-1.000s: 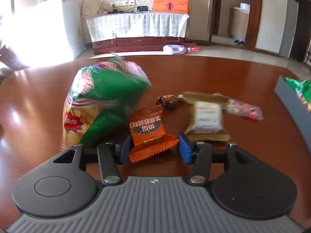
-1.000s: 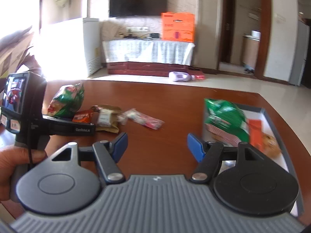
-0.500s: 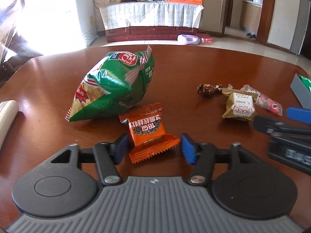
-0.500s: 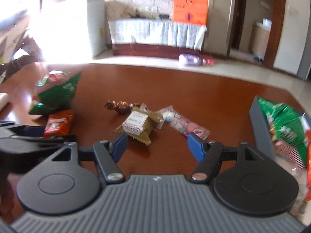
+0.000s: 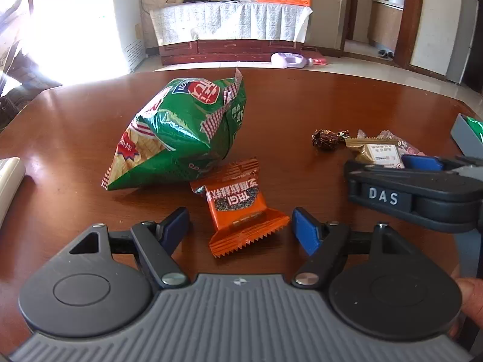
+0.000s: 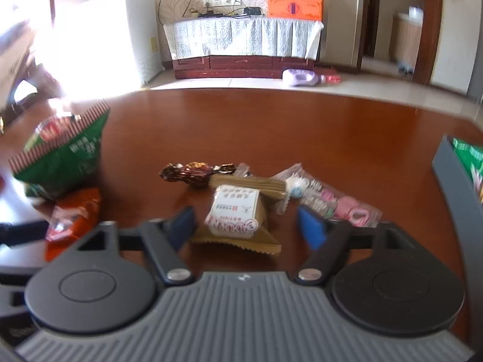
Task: Organize snacks
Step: 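Grasp the cream cake packet in gold wrapper with the right gripper, then carry the orange packet with the left gripper while the right gripper carries the cake packet to the box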
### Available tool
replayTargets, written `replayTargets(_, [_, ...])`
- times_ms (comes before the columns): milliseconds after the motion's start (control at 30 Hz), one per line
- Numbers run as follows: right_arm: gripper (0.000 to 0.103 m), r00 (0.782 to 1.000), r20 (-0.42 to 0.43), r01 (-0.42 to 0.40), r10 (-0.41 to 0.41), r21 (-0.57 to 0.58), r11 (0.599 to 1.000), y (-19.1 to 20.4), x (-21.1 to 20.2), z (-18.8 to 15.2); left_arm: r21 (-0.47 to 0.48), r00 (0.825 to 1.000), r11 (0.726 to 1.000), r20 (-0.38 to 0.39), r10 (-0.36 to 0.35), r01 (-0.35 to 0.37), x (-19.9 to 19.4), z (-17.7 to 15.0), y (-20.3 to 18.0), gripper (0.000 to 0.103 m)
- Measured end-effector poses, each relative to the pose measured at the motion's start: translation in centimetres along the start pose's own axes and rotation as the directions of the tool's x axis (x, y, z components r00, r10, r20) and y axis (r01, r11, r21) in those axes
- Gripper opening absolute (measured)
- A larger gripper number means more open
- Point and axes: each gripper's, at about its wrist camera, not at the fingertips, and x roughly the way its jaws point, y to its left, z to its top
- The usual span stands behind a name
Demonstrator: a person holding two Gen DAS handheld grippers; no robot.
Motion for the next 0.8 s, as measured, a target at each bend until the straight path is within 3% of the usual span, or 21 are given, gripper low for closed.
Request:
replayTargets(33, [0.054, 1.000, -0.002, -0.015, 0.015, -0.004, 1.000, -0.1, -0.2, 0.0, 0.005, 1.000, 1.000, 0.004, -0.005, 0.005, 0.0, 0.0, 0.1, 0.079])
replayTargets(100, [0.054, 1.000, -0.009, -0.026, 0.025, -0.034, 0.999, -0.4, -0.7, -0.2, 0.012, 1.000, 1.000, 0.012, -0.015, 0.014, 0.1, -0.1, 0.1, 0.078])
replayTargets(233, [0.054, 0.998, -0.028, -0.052, 0.050, -0.057, 0.997, -1.4, -2.5, -0.9, 0.041, 0.998, 0.998, 0.029, -0.047, 0.046, -0.2, -0.2, -0.6, 0.061])
replayTargets(300, [0.054, 0.997, -0.037, -0.062, 0.061, -0.048, 0.997, -2.0, -3.6, -1.4, 0.064, 0.996, 0.995, 0.033, -0.078, 0.076, -0.4, -0.3, -1.4, 0.061])
replayTargets(367, [0.046, 0.997, -0.034, -0.075, 0.073, -0.044, 0.996, -2.5, -4.7, -1.5, 0.088, 0.994, 0.992, 0.040, -0.099, 0.095, -0.5, -0.6, -2.4, 0.060])
replayTargets(533, [0.040, 0.998, -0.037, -0.064, 0.059, -0.134, 0.989, -2.7, -7.0, -2.4, 0.114, 0.990, 0.985, 0.046, -0.132, 0.126, -1.1, -1.5, -4.7, 0.058])
replayTargets(667, [0.040, 0.999, -0.034, -0.046, 0.042, -0.144, 0.988, -3.5, -8.4, -3.5, 0.123, 0.990, 0.984, 0.039, -0.133, 0.127, -1.5, -1.9, -5.5, 0.062])
replayTargets(733, [0.046, 0.998, -0.044, -0.040, 0.035, -0.115, 0.993, -4.5, -8.4, -3.6, 0.118, 0.993, 0.988, 0.043, -0.108, 0.102, -1.4, -2.1, -5.6, 0.075])
replayTargets(800, [0.050, 0.998, -0.059, -0.042, 0.036, -0.105, 0.994, -5.0, -7.9, -3.6, 0.100, 0.994, 0.990, 0.041, -0.105, 0.101, -1.2, -2.2, -5.2, 0.078])
